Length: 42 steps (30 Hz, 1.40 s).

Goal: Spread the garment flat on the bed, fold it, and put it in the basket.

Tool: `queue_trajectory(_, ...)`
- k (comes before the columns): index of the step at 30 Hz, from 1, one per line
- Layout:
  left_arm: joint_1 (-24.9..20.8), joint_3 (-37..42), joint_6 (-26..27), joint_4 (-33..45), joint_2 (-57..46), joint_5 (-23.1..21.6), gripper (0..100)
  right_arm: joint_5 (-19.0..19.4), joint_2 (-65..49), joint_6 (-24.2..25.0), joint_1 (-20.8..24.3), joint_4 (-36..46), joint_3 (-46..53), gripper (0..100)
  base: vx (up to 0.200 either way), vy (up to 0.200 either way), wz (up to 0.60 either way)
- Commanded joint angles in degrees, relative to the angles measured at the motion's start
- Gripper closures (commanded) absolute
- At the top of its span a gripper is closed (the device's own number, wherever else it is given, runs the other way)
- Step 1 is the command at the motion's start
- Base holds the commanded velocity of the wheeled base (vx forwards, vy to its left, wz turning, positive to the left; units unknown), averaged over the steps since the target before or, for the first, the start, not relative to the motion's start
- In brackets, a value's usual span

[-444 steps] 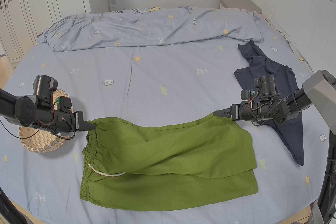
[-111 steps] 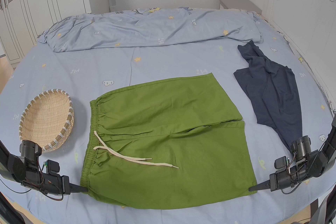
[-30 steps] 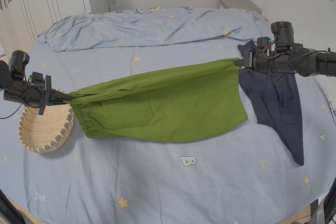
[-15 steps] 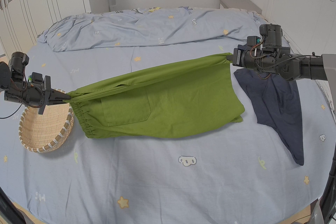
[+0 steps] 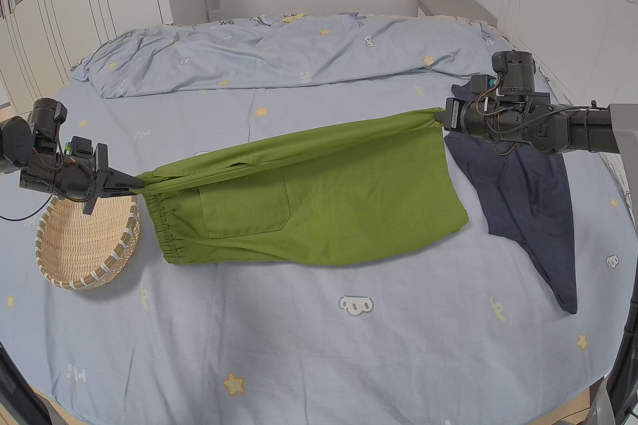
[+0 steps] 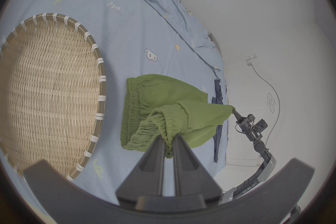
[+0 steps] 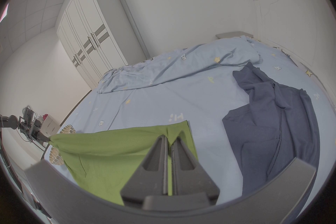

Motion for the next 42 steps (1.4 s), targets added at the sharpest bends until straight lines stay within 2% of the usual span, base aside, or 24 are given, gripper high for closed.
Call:
queue_trajectory(1, 0.0, -0.6, 0.0, 0.0, 1.7, -0.1, 100, 0.1, 0.5, 0.0, 0.1, -0.1, -0.4, 100, 0.0, 0.0, 0.0)
queue_trajectory(8, -0.5, -2.1, 0.1, -0.4, 5.6, 0.1, 100, 0.0, 3.1, -0.1, 0.8, -0.2, -2.7, 100, 0.0, 0.0, 0.0)
queue_trajectory(15, -0.2, -2.6, -0.2, -5.3, 7.7, 0.2, 100, 0.0, 5.4, -0.1, 0.8, -0.2, -4.1, 100, 0.0, 0.0, 0.0)
queue_trajectory(27, -1.7, -3.9, -0.4, -6.8, 9.0, 0.2, 100, -0.9, 6.5, 0.0, 0.3, -0.9, -4.1, 100, 0.0, 0.0, 0.0)
queue_trajectory(37, -1.3, -4.7, -0.6, -7.1, 9.9, 0.4, 100, -0.9, 8.5, 0.3, 0.6, -1.7, -4.1, 100, 0.0, 0.0, 0.0)
queue_trajectory(42, -1.3, -4.8, -0.7, -7.1, 10.5, 0.5, 100, -0.9, 10.6, 0.3, 0.9, -5.6, -4.2, 100, 0.0, 0.0, 0.0)
